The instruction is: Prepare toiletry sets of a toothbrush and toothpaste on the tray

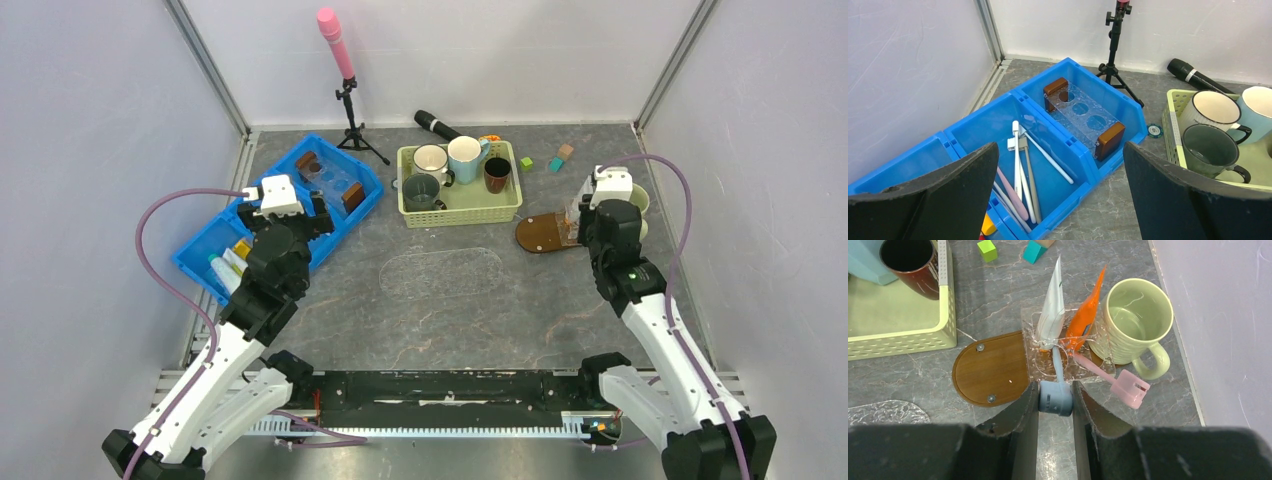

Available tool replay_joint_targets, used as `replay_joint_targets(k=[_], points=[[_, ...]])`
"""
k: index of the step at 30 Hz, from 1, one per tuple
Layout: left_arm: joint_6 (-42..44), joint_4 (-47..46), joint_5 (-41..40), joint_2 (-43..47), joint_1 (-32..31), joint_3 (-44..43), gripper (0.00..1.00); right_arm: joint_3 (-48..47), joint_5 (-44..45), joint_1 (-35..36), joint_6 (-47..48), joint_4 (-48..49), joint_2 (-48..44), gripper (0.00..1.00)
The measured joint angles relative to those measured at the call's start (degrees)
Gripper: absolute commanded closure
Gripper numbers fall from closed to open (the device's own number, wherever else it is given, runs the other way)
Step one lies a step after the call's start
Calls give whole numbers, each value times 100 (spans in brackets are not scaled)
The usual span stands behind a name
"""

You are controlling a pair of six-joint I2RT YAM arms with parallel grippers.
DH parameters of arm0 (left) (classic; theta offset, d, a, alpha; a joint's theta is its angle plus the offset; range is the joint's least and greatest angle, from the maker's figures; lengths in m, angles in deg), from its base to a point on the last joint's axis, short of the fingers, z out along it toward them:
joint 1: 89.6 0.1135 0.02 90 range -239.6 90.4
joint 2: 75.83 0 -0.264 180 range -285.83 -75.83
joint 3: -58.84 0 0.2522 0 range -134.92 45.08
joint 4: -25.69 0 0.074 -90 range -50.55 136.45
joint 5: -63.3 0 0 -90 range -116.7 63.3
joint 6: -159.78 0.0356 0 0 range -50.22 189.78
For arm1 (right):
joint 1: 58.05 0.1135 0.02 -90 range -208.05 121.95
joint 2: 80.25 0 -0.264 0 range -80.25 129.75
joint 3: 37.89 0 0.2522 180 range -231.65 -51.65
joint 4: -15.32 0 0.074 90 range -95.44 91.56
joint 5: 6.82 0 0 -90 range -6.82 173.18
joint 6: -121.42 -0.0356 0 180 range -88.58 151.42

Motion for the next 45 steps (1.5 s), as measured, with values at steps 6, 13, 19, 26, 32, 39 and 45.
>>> replay_joint_targets(k=[6, 13, 19, 26, 32, 39, 45], points=[[0, -26, 2, 0, 2, 0, 0, 0, -476, -337, -57, 92, 127, 89], [0, -72, 2, 2, 26, 0, 0, -2, -898, -529, -125, 98, 236, 88], [0, -79, 2, 2, 26, 0, 0, -2, -1034, -551, -144, 101, 273, 85], [0, -79, 2, 2, 26, 0, 0, -2, -1054, -570, -149, 101, 273, 86], [0, -81, 2, 4, 26, 2, 0, -9, -1051, -568, -142, 87, 271, 92], [0, -79, 4, 7, 26, 2, 0, -146, -1051, -570, -114, -7, 273, 92], [0, -83, 2, 11, 28, 17, 0, -157, -1051, -570, -103, -44, 273, 91]])
